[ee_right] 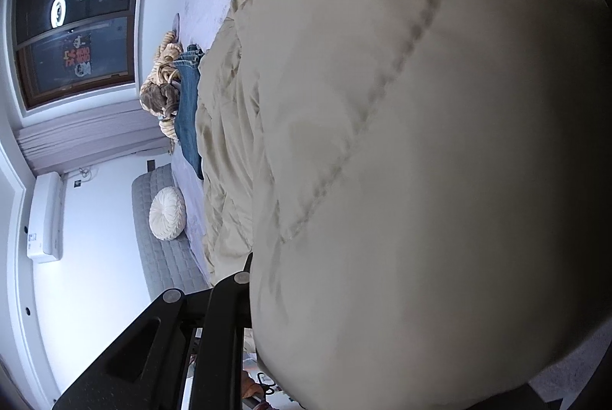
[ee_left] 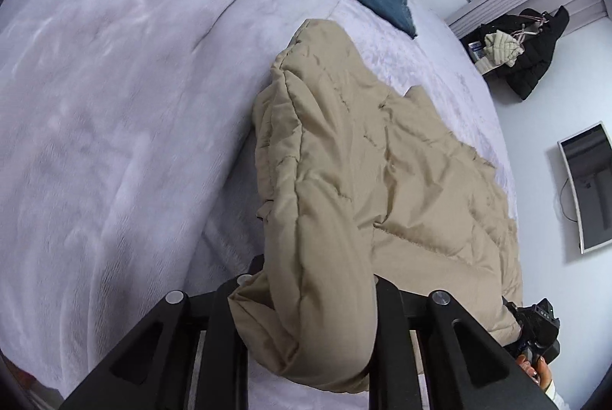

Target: Fold large clothes

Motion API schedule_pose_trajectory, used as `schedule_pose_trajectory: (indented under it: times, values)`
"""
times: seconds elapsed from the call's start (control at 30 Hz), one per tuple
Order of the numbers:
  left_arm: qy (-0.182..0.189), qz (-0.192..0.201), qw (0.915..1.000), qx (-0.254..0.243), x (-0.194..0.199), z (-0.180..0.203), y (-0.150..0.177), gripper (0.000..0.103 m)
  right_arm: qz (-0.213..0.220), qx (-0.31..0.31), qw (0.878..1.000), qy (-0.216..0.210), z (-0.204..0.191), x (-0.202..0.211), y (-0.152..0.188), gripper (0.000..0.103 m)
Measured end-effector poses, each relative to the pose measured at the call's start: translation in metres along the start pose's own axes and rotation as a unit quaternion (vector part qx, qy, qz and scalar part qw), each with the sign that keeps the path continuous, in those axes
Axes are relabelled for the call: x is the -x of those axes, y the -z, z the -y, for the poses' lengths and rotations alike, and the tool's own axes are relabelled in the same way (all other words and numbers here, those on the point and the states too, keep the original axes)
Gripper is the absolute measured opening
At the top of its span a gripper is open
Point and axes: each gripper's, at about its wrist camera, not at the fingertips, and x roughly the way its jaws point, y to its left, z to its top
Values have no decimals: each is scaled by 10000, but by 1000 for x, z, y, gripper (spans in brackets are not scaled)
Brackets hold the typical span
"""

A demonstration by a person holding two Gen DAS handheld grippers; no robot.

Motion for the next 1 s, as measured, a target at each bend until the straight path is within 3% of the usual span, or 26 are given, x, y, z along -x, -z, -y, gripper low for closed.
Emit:
schedule_pose_trajectory:
  times: [0.1, 0.13, 0.23, 0.3, 0.43, 0.53, 0.7, 0.8, 0.9, 1.0]
  values:
    - [-753, -58, 9966, 328, -8, -22, 14, 58, -114, -139, 9997, 164, 19, 2, 6, 29]
    - [-972, 22, 9942, 462, -5, -29, 16, 60, -144, -193, 9994, 240, 24, 2, 6, 33]
    - [-1073, 100, 9914, 742, 10, -43, 15, 60, -176, -226, 9986, 438, 26, 6, 7, 42]
    - [-1435, 119, 9878, 596, 19, -41, 13, 60, -257, -71, 9974, 666, 21, 14, 9, 46]
    - [-1780, 12, 9838, 190, 32, -23, 11, 60, -405, 181, 9924, 1145, 8, 28, 18, 53]
    - [-1882, -116, 9820, -136, 40, 4, 15, 60, -505, 522, 9873, 1413, -6, 40, 29, 58]
    - [-1674, -322, 9838, -559, 46, 49, 26, 60, -659, 1198, 9764, 1674, -32, 57, 49, 68]
    - [-1637, -210, 9840, -671, 53, 72, 34, 103, -668, 1453, 9727, 1681, -46, 62, 56, 68]
    - [-1555, -182, 9844, -805, 59, 90, 42, 103, -692, 1631, 9696, 1686, -61, 54, 58, 79]
    - [-1670, -196, 9816, -901, 63, 101, 48, 103, -690, 1779, 9673, 1671, -73, 52, 55, 79]
